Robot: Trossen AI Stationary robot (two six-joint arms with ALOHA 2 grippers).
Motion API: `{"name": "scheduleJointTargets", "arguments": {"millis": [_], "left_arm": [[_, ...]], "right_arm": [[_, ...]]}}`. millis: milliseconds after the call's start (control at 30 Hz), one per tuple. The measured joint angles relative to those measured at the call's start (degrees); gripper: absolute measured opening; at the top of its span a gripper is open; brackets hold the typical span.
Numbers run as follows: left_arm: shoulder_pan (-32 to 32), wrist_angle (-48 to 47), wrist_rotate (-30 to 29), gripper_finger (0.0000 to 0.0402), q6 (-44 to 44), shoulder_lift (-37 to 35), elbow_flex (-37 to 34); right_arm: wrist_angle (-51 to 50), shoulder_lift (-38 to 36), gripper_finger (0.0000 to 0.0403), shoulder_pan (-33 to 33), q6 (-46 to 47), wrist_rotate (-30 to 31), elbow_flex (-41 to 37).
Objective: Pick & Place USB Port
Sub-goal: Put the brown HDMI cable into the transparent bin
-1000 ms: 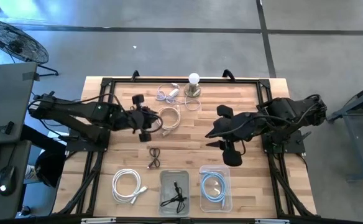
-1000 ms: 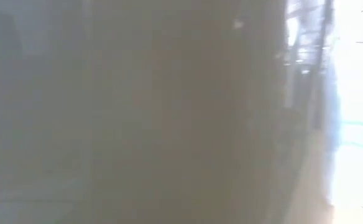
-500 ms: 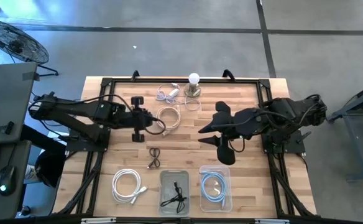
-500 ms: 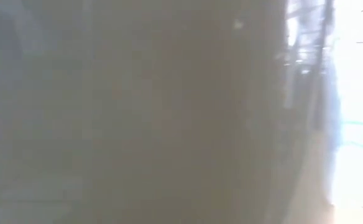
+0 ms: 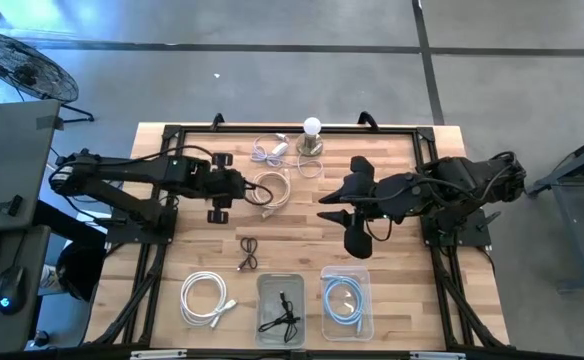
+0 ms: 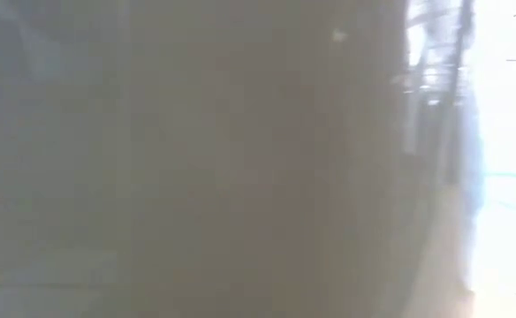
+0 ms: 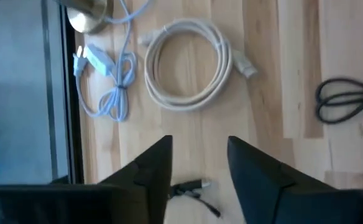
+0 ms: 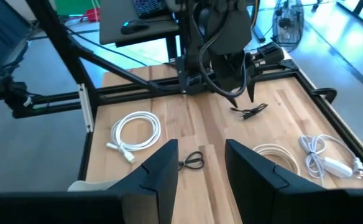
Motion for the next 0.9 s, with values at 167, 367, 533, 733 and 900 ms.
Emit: {"name": "scheduleJointTargets", "arguments": {"millis": [167,367,533,733,900], "left_arm": [[0.7,-2.0,-0.3,0.0174,5.1,1.1,0.0],[0.5,-1.1,-5.1,0.0162,5.8,1.4,0.0],[0.5,0.3,-7.4,0.016,5.6,1.5,0.0],[0.5,0.8,3.0,0.016,1.3,1.5,0.0],[0.5,4.3,5.7,0.016,0.4,1.5,0.0]], "right_arm": [[0.0,0.0,0.0124,0.0,0.0,2.2,0.0],[0.0,0.0,0.0124,0.0,-1.0,3.2,0.0],[-0.8,0.0,0.0124,0.0,-4.4,3.0,0.0],[-2.7,0.0,0.0124,-0.1,-10.1,3.0,0.0],[-2.8,0.0,0.0124,-1.3,-14.2,1.3,0.0]]}}
